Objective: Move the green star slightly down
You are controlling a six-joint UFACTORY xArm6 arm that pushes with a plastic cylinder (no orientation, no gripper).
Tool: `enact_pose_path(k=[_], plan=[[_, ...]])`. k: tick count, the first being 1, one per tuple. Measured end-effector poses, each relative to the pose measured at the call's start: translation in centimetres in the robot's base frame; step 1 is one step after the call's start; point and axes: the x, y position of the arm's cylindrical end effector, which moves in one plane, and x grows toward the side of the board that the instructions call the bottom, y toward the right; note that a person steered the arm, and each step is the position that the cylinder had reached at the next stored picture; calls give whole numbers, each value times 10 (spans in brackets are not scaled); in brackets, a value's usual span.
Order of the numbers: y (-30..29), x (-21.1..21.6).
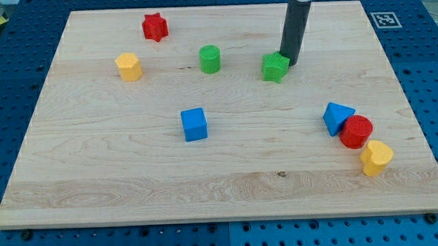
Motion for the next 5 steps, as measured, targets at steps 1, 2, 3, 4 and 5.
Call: enact_pose_path(k=[1, 2, 3, 4, 5], plan=[[11, 21], [14, 27], [16, 43], [18, 54], [18, 54]])
